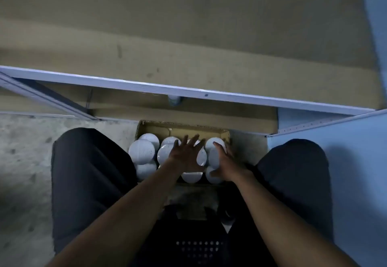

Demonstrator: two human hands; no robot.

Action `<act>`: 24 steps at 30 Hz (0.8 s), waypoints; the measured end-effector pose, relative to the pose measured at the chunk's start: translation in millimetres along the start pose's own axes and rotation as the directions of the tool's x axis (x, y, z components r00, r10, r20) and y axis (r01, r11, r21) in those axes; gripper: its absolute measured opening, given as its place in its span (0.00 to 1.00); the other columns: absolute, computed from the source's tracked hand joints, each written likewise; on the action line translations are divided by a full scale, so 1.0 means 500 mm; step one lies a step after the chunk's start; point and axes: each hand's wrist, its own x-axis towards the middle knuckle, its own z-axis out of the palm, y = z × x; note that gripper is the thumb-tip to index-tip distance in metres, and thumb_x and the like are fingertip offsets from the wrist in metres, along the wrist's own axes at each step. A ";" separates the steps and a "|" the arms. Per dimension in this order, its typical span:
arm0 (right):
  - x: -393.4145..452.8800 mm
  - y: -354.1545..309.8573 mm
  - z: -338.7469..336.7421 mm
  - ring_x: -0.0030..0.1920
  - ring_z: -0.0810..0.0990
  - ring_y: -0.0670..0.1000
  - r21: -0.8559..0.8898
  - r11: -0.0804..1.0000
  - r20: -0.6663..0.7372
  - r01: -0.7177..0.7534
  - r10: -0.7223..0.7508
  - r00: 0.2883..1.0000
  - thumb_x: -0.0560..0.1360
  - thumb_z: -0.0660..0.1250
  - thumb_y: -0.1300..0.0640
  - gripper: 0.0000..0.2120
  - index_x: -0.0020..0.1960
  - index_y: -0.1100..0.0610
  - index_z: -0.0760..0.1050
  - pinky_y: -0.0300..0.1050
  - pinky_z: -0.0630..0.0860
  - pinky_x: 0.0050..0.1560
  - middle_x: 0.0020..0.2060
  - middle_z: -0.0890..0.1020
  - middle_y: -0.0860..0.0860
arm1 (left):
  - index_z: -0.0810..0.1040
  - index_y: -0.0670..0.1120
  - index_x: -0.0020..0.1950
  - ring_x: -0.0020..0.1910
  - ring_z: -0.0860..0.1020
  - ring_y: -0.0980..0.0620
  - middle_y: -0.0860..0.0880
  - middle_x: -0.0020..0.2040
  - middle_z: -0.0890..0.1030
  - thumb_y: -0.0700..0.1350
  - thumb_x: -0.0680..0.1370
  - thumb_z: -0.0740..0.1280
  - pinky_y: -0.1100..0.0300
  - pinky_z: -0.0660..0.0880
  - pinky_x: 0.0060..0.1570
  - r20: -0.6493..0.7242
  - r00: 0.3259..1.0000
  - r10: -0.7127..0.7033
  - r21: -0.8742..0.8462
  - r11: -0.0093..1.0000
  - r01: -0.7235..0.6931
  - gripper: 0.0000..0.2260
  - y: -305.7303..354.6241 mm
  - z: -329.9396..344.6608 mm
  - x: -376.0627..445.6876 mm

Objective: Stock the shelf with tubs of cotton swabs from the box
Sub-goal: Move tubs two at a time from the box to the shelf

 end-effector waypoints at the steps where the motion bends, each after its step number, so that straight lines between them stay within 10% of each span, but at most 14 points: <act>1: 0.015 0.009 0.011 0.81 0.46 0.58 -0.027 1.000 0.003 0.009 -0.009 1.000 0.72 0.76 0.54 0.49 0.81 0.43 0.46 0.55 0.62 0.74 0.81 0.37 0.51 | 0.43 0.55 0.80 0.79 0.45 0.40 0.52 0.81 0.43 0.69 0.71 0.64 0.38 0.53 0.73 -0.001 1.000 0.031 0.022 0.999 -0.031 0.47 -0.002 0.009 0.017; 8: 0.109 0.069 0.069 0.74 0.63 0.60 -0.065 0.998 -0.102 -0.003 -0.004 0.995 0.69 0.79 0.58 0.43 0.76 0.47 0.59 0.56 0.72 0.66 0.78 0.51 0.52 | 0.74 0.47 0.64 0.57 0.77 0.44 0.46 0.61 0.77 0.62 0.62 0.75 0.49 0.77 0.55 0.058 0.997 0.042 -0.165 0.986 -0.032 0.35 -0.032 0.074 0.119; 17: 0.094 0.077 0.106 0.69 0.67 0.62 -0.173 0.985 -0.337 0.018 -0.076 0.938 0.71 0.76 0.62 0.34 0.71 0.46 0.66 0.53 0.72 0.60 0.71 0.63 0.54 | 0.67 0.47 0.74 0.65 0.69 0.40 0.42 0.69 0.67 0.62 0.65 0.77 0.49 0.71 0.64 -0.051 0.996 0.070 0.195 0.979 -0.059 0.43 -0.012 0.070 0.096; 24: 0.084 0.089 0.116 0.67 0.70 0.61 -0.147 0.987 -0.390 0.059 -0.113 0.914 0.68 0.78 0.62 0.34 0.68 0.43 0.70 0.53 0.75 0.62 0.69 0.68 0.53 | 0.59 0.44 0.78 0.71 0.69 0.43 0.42 0.74 0.67 0.53 0.69 0.77 0.50 0.69 0.67 -0.060 0.998 -0.032 0.131 0.991 0.040 0.43 0.034 0.084 0.070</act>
